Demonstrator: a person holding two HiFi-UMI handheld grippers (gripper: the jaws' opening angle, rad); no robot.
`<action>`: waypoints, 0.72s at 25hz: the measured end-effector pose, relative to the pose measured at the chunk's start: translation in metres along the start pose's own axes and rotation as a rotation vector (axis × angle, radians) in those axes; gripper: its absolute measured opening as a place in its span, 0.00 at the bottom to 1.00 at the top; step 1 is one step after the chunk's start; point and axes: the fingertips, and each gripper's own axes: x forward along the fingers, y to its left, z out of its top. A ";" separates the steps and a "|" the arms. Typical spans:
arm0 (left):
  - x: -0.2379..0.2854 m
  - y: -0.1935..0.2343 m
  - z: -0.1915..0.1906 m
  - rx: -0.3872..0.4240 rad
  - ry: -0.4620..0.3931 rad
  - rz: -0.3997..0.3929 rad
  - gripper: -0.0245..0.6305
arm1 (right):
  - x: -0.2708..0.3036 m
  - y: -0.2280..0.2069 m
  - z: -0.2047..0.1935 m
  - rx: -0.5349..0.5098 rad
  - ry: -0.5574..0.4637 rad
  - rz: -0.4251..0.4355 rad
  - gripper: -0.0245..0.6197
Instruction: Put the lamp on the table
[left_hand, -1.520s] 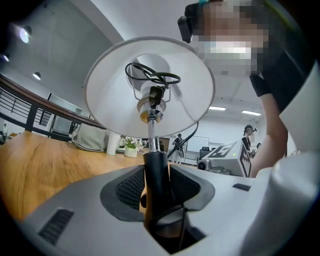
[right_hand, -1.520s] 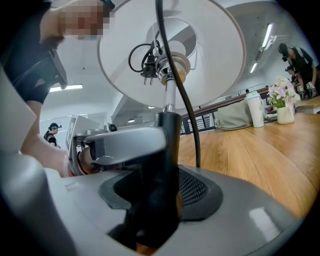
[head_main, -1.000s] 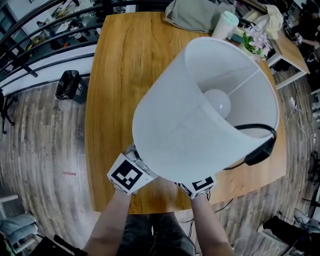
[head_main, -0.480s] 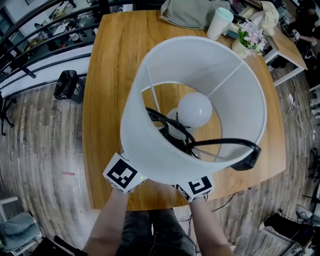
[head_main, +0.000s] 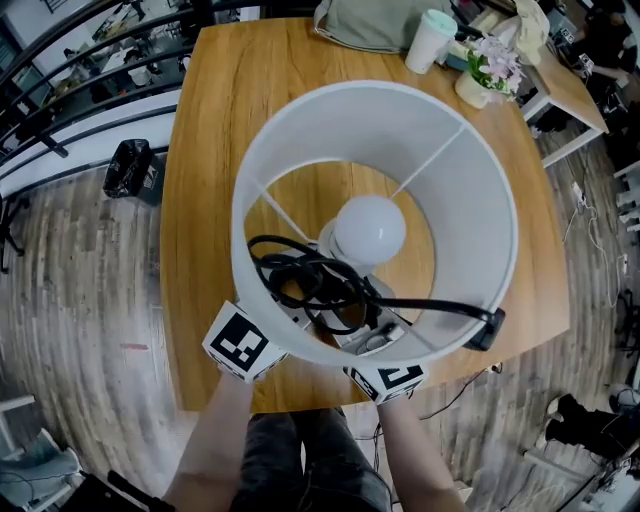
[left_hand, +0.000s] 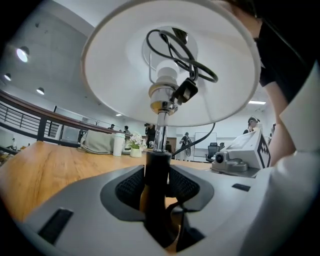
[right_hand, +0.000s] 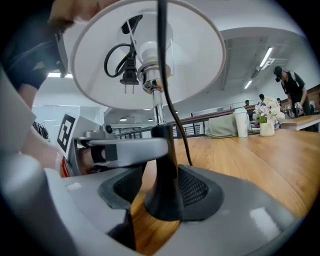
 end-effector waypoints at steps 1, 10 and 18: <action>0.000 0.003 0.008 -0.062 -0.068 0.036 0.25 | -0.001 0.001 0.000 0.000 0.000 0.000 0.40; -0.018 0.005 0.009 -0.213 -0.126 0.203 0.25 | -0.014 0.003 -0.003 0.014 0.003 -0.041 0.33; -0.041 -0.010 0.003 -0.220 -0.100 0.308 0.12 | -0.035 0.016 0.001 0.005 -0.020 -0.042 0.06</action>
